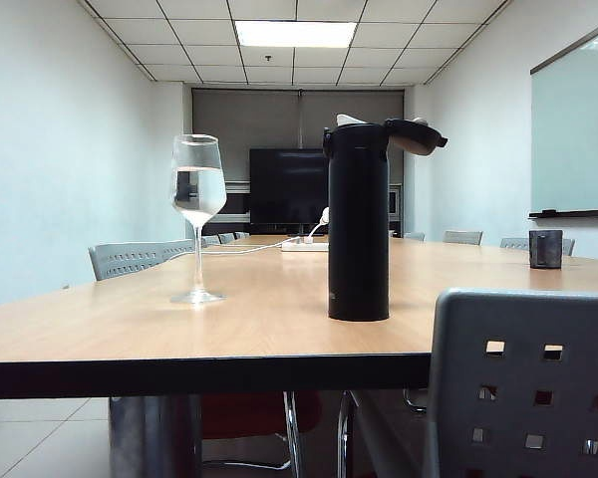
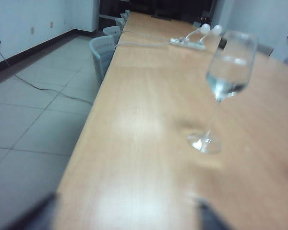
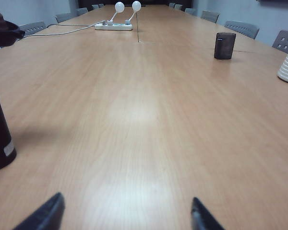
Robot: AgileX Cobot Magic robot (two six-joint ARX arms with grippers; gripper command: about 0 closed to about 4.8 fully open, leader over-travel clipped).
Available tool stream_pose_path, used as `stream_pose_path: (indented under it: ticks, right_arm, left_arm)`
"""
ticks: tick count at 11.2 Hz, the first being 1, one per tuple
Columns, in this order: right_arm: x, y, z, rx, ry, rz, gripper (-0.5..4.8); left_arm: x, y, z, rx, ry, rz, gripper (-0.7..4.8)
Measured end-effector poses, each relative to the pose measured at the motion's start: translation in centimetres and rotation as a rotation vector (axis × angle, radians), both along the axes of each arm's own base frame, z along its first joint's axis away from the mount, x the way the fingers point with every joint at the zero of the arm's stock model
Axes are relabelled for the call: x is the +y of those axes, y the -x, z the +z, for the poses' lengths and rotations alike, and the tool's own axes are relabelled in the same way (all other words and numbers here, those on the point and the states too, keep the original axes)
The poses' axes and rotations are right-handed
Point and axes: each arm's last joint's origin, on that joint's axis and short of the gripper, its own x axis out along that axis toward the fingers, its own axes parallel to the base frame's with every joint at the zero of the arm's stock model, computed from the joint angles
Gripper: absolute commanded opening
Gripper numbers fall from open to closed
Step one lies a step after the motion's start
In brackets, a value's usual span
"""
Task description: Pick up the black thermos cup, pour some water from it into the stemmed glass, and then put the thermos cup back on the table.
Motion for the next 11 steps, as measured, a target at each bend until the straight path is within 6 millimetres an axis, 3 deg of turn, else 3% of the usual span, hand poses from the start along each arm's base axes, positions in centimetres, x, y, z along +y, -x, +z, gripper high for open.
stream_pose_path:
  ticks: [1, 3, 4, 7, 9, 10, 11]
  right_arm:
    - [0.2, 1.3, 4.8, -0.120, 0.005, 0.060, 4.24]
    - [0.2, 1.9, 6.1, -0.137, 0.009, 0.070, 4.24]
    - [0.3, 3.5, 9.3, -0.215, 0.068, 0.068, 4.24]
    - [0.3, 4.7, 12.2, -0.229, 0.075, 0.070, 4.23]
    - [0.4, 4.4, 16.8, -0.169, 0.079, 0.132, 4.18]
    - [0.7, 2.2, 18.1, -0.101, 0.062, 0.225, 4.18]
    - [0.7, 1.6, 18.1, -0.076, 0.053, 0.247, 4.18]
  left_arm:
    - [-0.2, 1.2, 4.0, -0.062, 0.020, -0.067, 4.79]
    - [-0.2, 1.6, 4.8, -0.040, 0.021, -0.069, 4.79]
    - [-0.2, 3.3, 8.0, -0.056, -0.017, -0.072, 4.79]
    - [-0.5, 4.3, 11.3, -0.110, -0.035, -0.165, 4.79]
    - [-0.6, 2.0, 15.6, -0.044, -0.032, -0.213, 4.79]
    - [-0.8, -0.1, 17.2, 0.018, 0.002, -0.286, 4.79]
    - [-0.8, -0.5, 17.5, 0.027, 0.012, -0.292, 4.79]
